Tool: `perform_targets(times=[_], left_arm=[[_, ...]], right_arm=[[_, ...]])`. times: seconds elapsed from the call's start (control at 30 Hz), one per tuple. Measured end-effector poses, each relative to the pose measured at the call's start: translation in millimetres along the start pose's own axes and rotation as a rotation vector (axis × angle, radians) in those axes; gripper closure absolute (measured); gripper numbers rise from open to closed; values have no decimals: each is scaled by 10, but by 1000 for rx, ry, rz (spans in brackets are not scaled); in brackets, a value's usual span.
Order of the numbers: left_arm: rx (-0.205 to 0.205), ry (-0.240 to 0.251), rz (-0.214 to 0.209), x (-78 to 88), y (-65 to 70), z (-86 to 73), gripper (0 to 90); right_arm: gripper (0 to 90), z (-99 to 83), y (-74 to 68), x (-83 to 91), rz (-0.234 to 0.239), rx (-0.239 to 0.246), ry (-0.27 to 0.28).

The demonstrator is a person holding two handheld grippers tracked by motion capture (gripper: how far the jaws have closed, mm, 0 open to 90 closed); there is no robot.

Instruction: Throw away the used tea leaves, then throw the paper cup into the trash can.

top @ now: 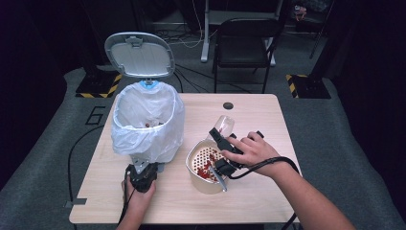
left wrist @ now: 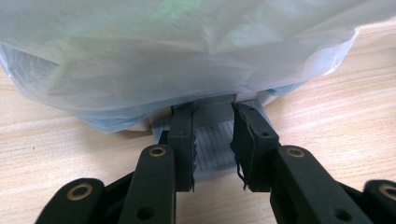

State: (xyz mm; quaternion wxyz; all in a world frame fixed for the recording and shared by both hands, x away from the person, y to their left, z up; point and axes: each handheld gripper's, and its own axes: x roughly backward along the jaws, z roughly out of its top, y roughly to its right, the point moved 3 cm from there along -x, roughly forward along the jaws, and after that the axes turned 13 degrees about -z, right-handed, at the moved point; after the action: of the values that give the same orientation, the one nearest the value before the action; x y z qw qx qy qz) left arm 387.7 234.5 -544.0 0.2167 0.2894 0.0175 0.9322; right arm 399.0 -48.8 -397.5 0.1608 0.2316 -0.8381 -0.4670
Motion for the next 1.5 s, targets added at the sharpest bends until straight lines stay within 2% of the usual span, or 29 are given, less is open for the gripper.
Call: perform_targets(times=[0.07, 0.13, 0.17, 0.2, 0.33, 0.37, 0.4, 0.43, 0.47, 0.53, 0.57, 0.6, 0.63, 0.67, 0.7, 0.73, 0.8, 0.83, 0.87, 0.9, 0.93, 0.97, 1.03, 1.1, 1.13, 1.23, 1.27, 1.3, 1.5], left_arm=[[-6, -9, -3, 7, -3, -1, 693], [-6, -9, -3, 7, -3, -1, 694], [-6, -9, -3, 7, -3, -1, 693], [-6, -9, -3, 7, -3, -1, 693], [-6, -9, -4, 7, -3, -1, 694], [-6, -9, -4, 7, -3, -1, 693], [-6, -9, -4, 7, -4, -1, 693], [-6, -9, -4, 7, -4, -1, 693], [-6, -9, -4, 7, -4, -1, 693], [-5, -8, -4, 7, -4, -1, 693], [-5, -8, -4, 7, -4, -1, 694], [-6, -8, -2, 8, -6, -1, 693], [-6, -8, -2, 8, -6, -1, 693], [-6, -8, -3, 7, -6, -1, 693], [-5, -8, -3, 7, -6, -1, 694], [-5, -8, -3, 7, -6, -1, 693], [-5, -8, -3, 7, -6, -1, 693], [-5, -8, -3, 7, -6, -1, 693], [-5, -8, -3, 7, -6, -1, 693], [14, 15, -7, -6, 7, 2, 693], [16, 18, -7, -8, 8, 2, 693], [2, 1, -5, 2, -1, 0, 693], [17, 19, -7, -9, 8, 3, 693], [14, 17, -7, -8, 8, 2, 693], [15, 19, -6, -7, 7, 3, 693], [16, 19, -8, -9, 7, 2, 694], [16, 18, -7, -8, 8, 2, 693], [16, 18, -7, -8, 8, 2, 693], [16, 18, -6, -7, 8, 2, 693]], right_arm=[[434, -8, 12, -3, 16, -14, 4], [433, -43, 66, -6, -2, -66, 3], [433, -61, 64, -14, -7, -207, -6], [433, -81, 62, -17, 0, -246, -10], [433, -174, 91, -25, 29, -379, -29], [433, -174, 91, -25, 29, -379, -29], [433, -226, 108, -36, 53, -436, -26], [433, -226, 108, -36, 53, -436, -26], [433, -289, 138, -56, 84, -501, -19], [433, -340, 155, -66, 103, -557, -18], [433, -340, 155, -66, 103, -557, -18], [433, -408, 176, -85, 141, -646, -19], [433, -408, 176, -85, 141, -646, -19], [433, -429, 182, -91, 157, -683, -19], [434, -465, 191, -106, 184, -749, -16], [434, -530, 204, -129, 231, -855, -14], [434, -605, 206, -163, 278, -957, -14], [434, -634, 204, -175, 293, -993, -14], [434, -634, 204, -175, 293, -993, -14], [434, -670, 198, -193, 307, -1042, -16], [434, -747, 184, -227, 350, -1143, -21], [434, -747, 184, -227, 350, -1143, -21], [434, -825, 171, -257, 392, -1246, -9], [434, -847, 166, -261, 408, -1276, -10], [434, -893, 158, -279, 428, -1336, -5], [434, -926, 155, -289, 438, -1368, -3], [434, -957, 154, -301, 459, -1416, 2], [434, -957, 154, -301, 459, -1416, 2], [433, -1002, 159, -349, 525, -1537, 29]])
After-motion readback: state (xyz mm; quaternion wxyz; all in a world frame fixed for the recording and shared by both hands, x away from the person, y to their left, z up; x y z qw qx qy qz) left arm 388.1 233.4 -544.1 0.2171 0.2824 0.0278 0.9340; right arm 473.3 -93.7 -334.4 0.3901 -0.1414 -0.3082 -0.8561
